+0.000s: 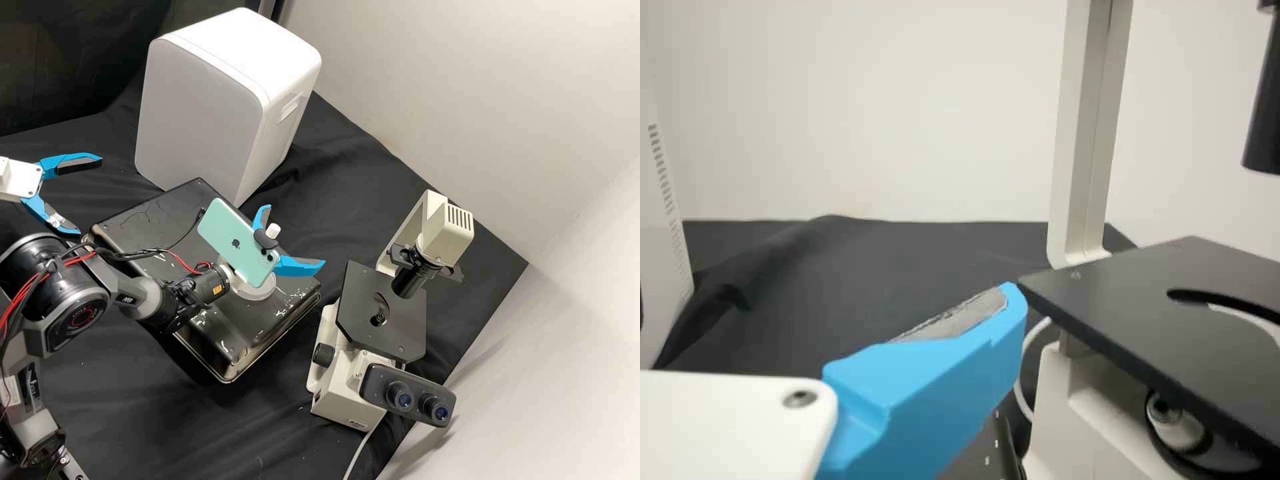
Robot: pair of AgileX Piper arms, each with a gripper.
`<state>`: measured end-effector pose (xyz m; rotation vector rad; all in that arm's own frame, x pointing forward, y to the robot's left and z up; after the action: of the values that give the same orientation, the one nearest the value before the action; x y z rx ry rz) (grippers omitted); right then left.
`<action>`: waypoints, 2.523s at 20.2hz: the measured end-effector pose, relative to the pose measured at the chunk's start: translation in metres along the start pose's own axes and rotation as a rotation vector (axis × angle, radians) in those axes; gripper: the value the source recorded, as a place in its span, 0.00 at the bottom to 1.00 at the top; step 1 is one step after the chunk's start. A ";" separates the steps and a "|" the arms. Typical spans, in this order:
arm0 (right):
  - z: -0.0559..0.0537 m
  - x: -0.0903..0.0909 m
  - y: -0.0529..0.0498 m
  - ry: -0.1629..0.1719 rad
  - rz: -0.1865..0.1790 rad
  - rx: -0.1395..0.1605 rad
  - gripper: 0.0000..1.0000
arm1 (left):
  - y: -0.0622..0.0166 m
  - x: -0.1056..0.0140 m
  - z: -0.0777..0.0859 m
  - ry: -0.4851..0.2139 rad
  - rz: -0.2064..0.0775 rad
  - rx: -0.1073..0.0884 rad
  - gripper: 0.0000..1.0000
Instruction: Place the petri dish on the microscope
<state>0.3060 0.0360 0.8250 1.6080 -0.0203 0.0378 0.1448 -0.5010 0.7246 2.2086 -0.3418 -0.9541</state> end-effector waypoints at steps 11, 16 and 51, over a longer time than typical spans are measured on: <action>0.009 -0.050 -0.021 0.034 -0.006 0.005 1.00 | 0.0000 0.000 0.000 0.000 0.000 0.000 1.00; 0.017 -0.060 -0.032 0.000 -0.049 0.005 1.00 | 0.0000 0.000 0.000 0.000 0.000 0.000 1.00; 0.047 -0.044 -0.052 -0.104 -0.064 0.006 0.00 | 0.0000 0.000 0.000 -0.001 0.000 0.000 1.00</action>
<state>0.2644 -0.0099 0.7696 1.6144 -0.0494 -0.0952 0.1446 -0.5012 0.7244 2.2081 -0.3424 -0.9557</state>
